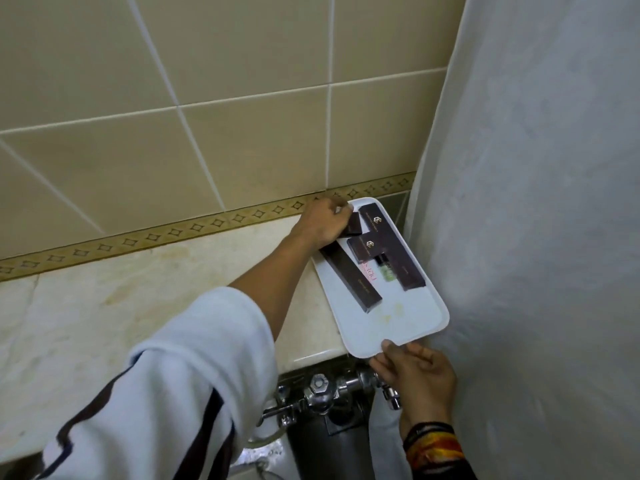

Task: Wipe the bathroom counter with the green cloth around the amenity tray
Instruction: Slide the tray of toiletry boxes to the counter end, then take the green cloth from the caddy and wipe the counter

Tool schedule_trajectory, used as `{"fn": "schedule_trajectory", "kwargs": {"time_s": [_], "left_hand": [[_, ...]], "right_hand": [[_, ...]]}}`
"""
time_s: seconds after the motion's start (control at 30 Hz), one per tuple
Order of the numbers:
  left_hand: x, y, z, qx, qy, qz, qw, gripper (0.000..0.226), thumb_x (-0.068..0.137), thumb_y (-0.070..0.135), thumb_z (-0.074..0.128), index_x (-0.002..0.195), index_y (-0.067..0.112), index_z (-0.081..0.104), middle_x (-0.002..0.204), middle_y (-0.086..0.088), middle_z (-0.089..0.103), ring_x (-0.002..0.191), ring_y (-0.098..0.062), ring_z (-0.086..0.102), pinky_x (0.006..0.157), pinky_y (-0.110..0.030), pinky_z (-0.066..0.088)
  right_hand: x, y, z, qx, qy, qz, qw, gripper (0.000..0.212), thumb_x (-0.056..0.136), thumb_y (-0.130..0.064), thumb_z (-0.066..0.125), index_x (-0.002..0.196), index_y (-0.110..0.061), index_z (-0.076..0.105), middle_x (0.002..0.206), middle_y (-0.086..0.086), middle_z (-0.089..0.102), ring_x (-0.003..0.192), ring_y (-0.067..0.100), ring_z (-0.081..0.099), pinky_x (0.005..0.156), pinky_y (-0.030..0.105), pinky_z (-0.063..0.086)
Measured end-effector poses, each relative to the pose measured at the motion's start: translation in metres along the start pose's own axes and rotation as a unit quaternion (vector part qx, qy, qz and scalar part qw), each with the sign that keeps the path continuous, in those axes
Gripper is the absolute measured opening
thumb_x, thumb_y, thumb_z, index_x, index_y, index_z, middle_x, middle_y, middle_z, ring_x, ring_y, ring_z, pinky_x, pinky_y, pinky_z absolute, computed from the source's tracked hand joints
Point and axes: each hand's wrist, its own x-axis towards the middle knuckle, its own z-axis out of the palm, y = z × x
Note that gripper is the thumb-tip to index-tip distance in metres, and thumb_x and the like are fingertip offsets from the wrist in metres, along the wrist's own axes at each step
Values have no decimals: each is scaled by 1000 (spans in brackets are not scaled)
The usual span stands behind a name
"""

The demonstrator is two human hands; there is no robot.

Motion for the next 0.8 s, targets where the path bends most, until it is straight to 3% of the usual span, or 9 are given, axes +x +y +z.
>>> {"fn": "schedule_trajectory", "kwargs": {"time_s": [0.13,0.23,0.33,0.4,0.47,0.53,0.6,0.8], "left_hand": [[-35,-20,-1,67,60,64,994,48,110,34,43,151,14,55,160,-10,51,150,-30,43,124,-44,34],[-73,-42,-16,154,118,112,975,55,112,36,34,163,16,36,173,-9,28,162,-25,20,133,-45,14],[-117,-62,-37,215,165,112,956,61,113,36,29,169,16,16,178,-5,6,165,-21,0,134,-41,-1],[-145,-72,-53,231,192,95,949,63,113,37,27,169,15,8,178,-5,-2,165,-20,-6,134,-41,-4],[-178,-82,-71,238,216,76,944,64,113,36,27,169,14,7,178,-6,-3,165,-21,-7,134,-43,-2],[-213,-93,-92,245,234,53,939,64,113,34,29,169,13,7,178,-7,-3,165,-22,-7,134,-44,0],[-243,-105,-110,251,239,34,937,64,113,34,28,169,12,6,177,-7,-4,164,-22,-7,134,-45,1],[-331,-150,-177,256,284,-22,924,64,112,35,27,169,12,8,178,-7,1,165,-23,-3,133,-38,-4]], "right_hand": [[-7,0,-2,-18,-33,4,999,29,81,-4,82,102,1,63,86,25,75,67,31,78,57,36,63],[-22,0,2,-171,1,-141,975,21,85,-34,79,85,-15,68,72,8,75,58,20,71,57,45,64],[-40,-13,21,-282,-20,-334,899,27,90,-57,61,87,-30,64,81,-11,72,77,6,69,72,40,62],[-41,-22,45,-363,-85,-424,825,29,98,-51,51,116,-32,62,123,-4,69,117,16,62,98,41,54],[-41,-27,78,-468,-144,-483,726,54,103,-45,43,151,-21,42,163,5,35,152,25,29,124,45,26],[-54,-25,109,-545,-167,-548,612,67,105,-44,35,162,-14,17,172,8,5,159,27,2,128,50,6],[-68,-18,132,-586,-181,-576,541,71,105,-43,33,163,-12,7,171,11,-5,158,29,-5,126,56,5],[-167,30,193,-597,-218,-588,500,70,105,-42,33,163,-11,9,171,13,4,159,30,3,126,55,8]]}}
